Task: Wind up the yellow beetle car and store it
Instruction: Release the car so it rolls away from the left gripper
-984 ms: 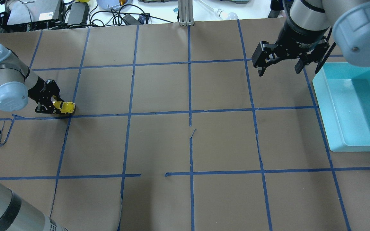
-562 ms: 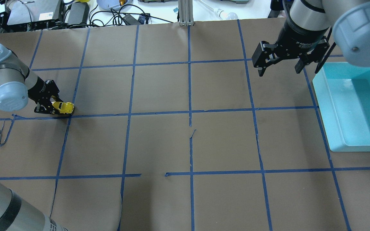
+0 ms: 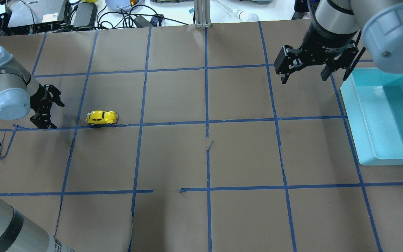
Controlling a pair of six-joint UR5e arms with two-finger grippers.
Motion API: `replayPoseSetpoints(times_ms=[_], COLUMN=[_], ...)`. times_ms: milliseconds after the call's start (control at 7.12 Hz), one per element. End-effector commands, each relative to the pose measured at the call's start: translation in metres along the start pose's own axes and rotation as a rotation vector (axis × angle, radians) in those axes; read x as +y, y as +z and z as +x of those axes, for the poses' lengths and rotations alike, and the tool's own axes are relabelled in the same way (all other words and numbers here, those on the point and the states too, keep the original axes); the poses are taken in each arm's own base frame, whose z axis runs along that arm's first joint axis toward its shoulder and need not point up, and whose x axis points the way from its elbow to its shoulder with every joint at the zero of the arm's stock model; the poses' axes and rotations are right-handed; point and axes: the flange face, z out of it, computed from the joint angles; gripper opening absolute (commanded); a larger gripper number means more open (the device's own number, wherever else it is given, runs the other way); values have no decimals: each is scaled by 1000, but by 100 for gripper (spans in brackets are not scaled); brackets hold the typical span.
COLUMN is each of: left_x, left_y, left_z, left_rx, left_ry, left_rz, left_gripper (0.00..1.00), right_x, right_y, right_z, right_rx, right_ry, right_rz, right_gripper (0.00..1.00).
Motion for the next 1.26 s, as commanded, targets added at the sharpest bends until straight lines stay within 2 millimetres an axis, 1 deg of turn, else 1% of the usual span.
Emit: replayPoseSetpoints(times_ms=[0,422,562,703,843,984,1124], left_x=[0,0,-1,1,15,43,83], left_y=[0,0,-4,-30,-55,-83,-116], left_z=[0,0,1,5,10,13,14], left_rx=[1,2,6,44,65,90,130], left_ry=[3,6,7,31,64,145,208], left_rz=[0,1,6,31,41,48,67], left_gripper=[100,100,100,100,100,100,100], right_x=[-1,-1,-1,-1,-1,-2,-2], right_y=[-1,0,0,0,0,0,0], right_z=[1,0,2,2,2,2,3], right_rx=[3,0,4,4,6,6,6], right_ry=[-2,3,-6,1,-2,9,11], right_rz=[8,6,5,6,6,8,8], right_gripper=[100,100,100,100,100,100,100])
